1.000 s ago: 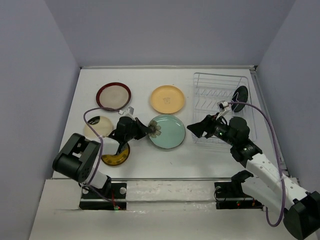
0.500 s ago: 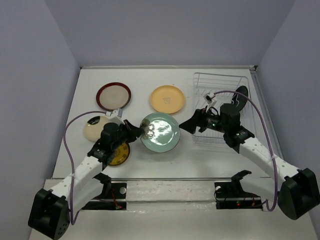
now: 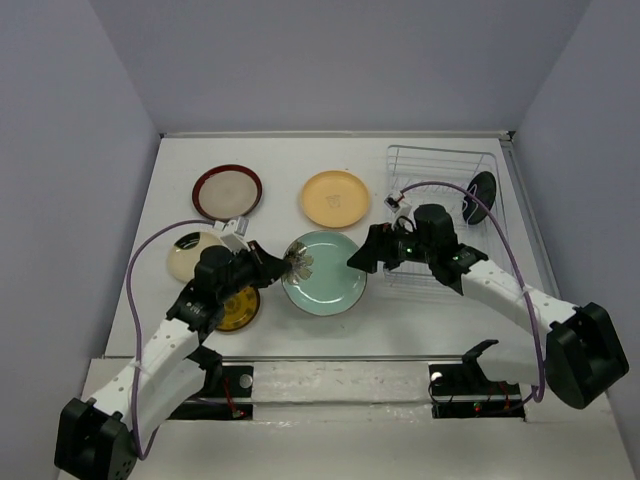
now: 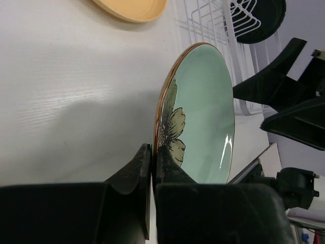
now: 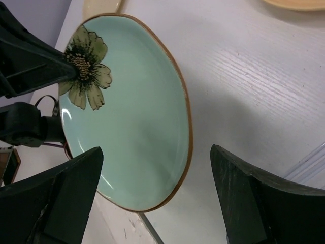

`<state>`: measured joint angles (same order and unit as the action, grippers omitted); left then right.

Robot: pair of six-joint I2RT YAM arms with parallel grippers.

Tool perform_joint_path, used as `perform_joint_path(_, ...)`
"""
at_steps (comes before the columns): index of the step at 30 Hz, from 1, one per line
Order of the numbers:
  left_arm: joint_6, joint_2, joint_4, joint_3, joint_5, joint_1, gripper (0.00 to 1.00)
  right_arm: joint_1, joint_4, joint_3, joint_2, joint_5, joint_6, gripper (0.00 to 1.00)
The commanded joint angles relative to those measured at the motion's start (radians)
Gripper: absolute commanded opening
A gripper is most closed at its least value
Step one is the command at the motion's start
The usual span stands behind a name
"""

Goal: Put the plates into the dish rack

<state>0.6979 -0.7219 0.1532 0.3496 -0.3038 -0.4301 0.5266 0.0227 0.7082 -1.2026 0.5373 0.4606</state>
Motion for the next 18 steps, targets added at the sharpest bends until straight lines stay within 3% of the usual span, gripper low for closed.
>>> perform_joint_path(1, 0.009, 0.039, 0.160, 0.127, -0.115, 0.004, 0.06, 0.019, -0.017, 0.042, -0.020, -0.034, -0.023, 0.91)
perform_joint_path(7, -0.018, 0.026, 0.180, 0.163, -0.169, 0.004, 0.06, 0.029, 0.016, 0.030, -0.028, 0.029, -0.010, 0.84)
perform_joint_path(10, -0.052, 0.012, 0.165, 0.178, -0.184, 0.004, 0.06, 0.029, 0.089, 0.008, -0.011, 0.162, 0.042, 0.63)
perform_joint_path(11, -0.063, 0.009, 0.164, 0.184, -0.182, 0.004, 0.07, 0.029, 0.126, -0.001, -0.006, 0.206, 0.065, 0.48)
perform_joint_path(12, -0.075, 0.006, 0.145, 0.196, -0.178, 0.004, 0.11, 0.029, 0.196, -0.018, 0.001, 0.273, 0.091, 0.25)
perform_joint_path(14, -0.115, 0.006, 0.100, 0.212, -0.166, 0.004, 0.31, 0.029, 0.244, -0.024, 0.009, 0.294, 0.157, 0.07)
perform_joint_path(15, -0.129, 0.013, 0.082, 0.227, -0.159, 0.004, 0.42, 0.029, 0.249, -0.019, 0.017, 0.297, 0.168, 0.07)
perform_joint_path(16, -0.144, 0.018, 0.063, 0.236, -0.152, 0.005, 0.63, 0.029, 0.250, -0.015, 0.037, 0.288, 0.176, 0.07)
perform_joint_path(18, -0.199, 0.030, -0.006, 0.256, -0.121, 0.005, 0.79, 0.029, 0.238, -0.001, 0.063, 0.264, 0.191, 0.07)
